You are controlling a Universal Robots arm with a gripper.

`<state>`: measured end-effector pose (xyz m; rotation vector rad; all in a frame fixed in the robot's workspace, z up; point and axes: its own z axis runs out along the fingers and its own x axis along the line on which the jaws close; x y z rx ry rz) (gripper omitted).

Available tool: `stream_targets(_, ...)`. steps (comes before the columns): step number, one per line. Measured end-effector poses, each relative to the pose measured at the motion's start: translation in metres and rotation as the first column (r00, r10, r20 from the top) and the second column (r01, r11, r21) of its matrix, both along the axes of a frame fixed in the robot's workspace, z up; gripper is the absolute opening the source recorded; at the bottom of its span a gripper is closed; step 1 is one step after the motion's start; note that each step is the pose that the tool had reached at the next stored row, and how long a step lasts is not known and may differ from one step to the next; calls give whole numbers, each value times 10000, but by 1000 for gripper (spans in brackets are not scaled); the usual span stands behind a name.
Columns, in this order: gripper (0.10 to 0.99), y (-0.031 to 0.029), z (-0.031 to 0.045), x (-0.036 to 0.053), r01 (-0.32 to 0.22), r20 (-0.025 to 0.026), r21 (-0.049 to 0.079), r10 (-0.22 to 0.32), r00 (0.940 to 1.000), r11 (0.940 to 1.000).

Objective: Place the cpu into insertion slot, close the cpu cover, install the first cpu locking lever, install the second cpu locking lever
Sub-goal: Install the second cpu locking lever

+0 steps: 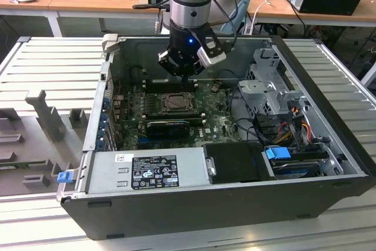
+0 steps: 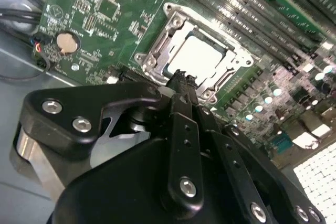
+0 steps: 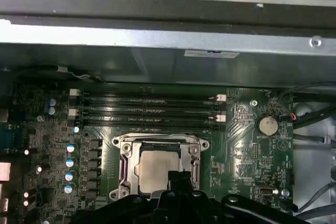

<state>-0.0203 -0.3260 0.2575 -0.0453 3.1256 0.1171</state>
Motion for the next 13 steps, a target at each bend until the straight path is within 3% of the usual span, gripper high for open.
stream_targets(2, 106, -41, -1, 0, 0, 0, 0, 0, 10000, 10000)
stream_targets(5, 106, -154, -3, 0, -1, -20, 0, 1, 10000, 10000)
stream_targets(7, 106, -235, -11, 0, -1, -72, 0, 1, 10000, 10000)
stream_targets(8, 106, -274, -24, -1, -1, -130, 6, 1, 9999, 10000)
stream_targets(10, 106, -332, -46, -3, -7, -140, 43, 7, 9999, 10000)
stream_targets(12, 106, -375, -78, -4, -65, -138, 321, 69, 9999, 9995)
stream_targets(13, 106, -390, -106, -4, -70, -137, 351, 75, 9999, 9994)
